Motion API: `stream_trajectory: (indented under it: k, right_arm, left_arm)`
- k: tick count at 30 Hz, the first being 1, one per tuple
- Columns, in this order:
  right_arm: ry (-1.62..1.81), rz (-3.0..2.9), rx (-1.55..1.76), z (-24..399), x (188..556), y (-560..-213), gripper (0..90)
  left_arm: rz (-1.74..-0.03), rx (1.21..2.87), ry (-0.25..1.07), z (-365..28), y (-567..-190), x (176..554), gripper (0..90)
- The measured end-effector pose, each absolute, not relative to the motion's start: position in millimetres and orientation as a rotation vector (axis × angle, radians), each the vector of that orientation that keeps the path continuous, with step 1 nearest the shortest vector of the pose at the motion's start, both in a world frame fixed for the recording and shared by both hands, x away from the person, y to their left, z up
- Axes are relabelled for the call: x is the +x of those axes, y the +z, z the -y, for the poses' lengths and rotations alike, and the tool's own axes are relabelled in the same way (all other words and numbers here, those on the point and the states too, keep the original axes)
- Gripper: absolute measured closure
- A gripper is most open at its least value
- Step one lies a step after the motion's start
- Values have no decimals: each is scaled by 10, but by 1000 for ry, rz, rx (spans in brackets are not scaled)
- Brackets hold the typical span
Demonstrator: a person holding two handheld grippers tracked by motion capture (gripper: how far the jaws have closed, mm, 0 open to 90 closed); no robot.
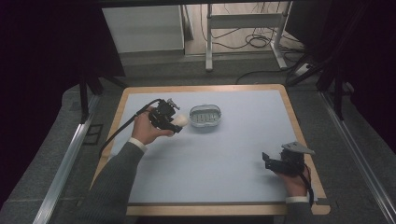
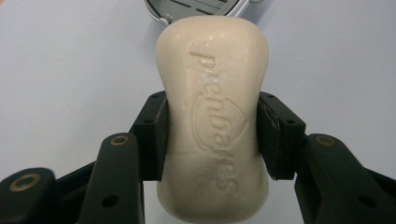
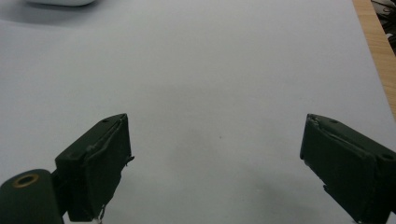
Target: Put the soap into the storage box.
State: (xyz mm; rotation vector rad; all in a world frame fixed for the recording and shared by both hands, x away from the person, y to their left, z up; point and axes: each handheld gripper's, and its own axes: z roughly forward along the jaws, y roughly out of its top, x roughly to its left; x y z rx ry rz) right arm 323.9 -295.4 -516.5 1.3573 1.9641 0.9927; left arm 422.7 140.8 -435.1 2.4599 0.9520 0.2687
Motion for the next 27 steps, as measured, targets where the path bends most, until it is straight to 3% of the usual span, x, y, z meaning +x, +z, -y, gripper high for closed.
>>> stream_trajectory:
  k: [27]
  right_arm:
    - [993,-1962,1359,2962,3241,-5167,85]
  left_arm:
    - [-941,2429,229,-1201,-4356,4523,499]
